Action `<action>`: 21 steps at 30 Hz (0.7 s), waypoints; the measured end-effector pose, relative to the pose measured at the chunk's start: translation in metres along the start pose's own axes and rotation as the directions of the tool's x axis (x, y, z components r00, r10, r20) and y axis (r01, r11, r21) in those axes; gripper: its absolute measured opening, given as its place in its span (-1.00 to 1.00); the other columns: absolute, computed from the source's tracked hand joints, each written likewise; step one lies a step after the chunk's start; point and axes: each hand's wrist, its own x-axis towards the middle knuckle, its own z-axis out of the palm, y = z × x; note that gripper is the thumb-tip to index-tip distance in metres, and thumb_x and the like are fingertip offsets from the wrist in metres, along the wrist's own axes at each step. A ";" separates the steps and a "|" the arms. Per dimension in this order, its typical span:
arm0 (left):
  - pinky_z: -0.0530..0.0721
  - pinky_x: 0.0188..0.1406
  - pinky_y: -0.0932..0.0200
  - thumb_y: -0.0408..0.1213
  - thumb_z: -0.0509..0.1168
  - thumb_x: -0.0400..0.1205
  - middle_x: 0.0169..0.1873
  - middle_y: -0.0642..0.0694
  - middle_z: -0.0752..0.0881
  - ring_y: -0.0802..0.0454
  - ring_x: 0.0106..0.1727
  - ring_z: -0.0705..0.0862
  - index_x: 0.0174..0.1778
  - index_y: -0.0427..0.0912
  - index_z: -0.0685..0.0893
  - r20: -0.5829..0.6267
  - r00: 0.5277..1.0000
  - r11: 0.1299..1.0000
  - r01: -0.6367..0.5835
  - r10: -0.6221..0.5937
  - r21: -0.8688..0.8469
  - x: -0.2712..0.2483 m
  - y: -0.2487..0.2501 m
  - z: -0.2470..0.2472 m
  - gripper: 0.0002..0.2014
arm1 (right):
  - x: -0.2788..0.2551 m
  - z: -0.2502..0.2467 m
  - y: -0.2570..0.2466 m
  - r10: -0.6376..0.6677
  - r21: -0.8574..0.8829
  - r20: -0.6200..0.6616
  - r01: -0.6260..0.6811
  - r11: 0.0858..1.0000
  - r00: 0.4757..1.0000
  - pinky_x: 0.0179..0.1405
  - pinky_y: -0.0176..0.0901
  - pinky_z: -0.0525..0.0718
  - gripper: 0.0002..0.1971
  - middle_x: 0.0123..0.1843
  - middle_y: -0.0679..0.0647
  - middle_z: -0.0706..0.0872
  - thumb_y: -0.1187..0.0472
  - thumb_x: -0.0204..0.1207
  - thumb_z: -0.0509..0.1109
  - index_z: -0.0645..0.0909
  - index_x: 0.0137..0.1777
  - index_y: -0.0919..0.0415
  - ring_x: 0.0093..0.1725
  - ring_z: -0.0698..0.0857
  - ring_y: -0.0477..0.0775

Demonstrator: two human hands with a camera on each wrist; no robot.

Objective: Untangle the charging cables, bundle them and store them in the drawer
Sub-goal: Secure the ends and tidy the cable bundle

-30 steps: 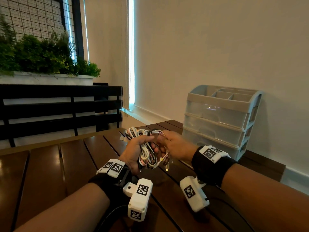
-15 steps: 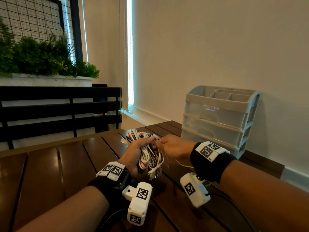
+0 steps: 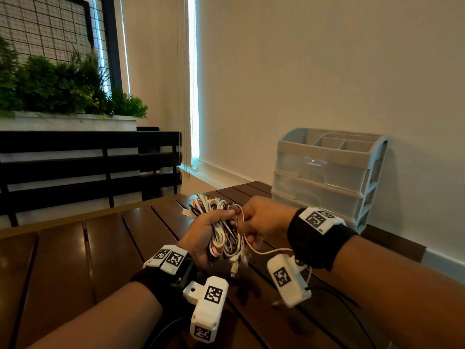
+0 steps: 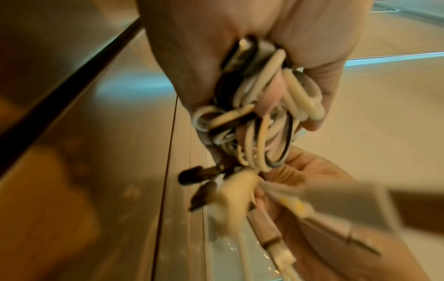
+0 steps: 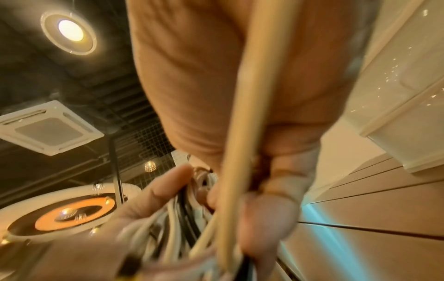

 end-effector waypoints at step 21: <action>0.70 -0.06 -0.12 -0.44 0.42 0.27 -0.25 -0.32 0.74 -0.21 -0.25 0.72 -0.21 -0.34 0.78 -0.164 0.976 0.987 -0.130 0.144 0.090 0.008 -0.003 -0.002 -0.81 | 0.009 0.004 0.002 -0.305 -0.319 -0.317 0.202 0.926 0.898 -0.56 -0.47 0.38 -0.75 -0.51 -0.01 0.66 0.06 0.46 0.51 0.78 -0.37 0.17 -0.55 0.51 -0.16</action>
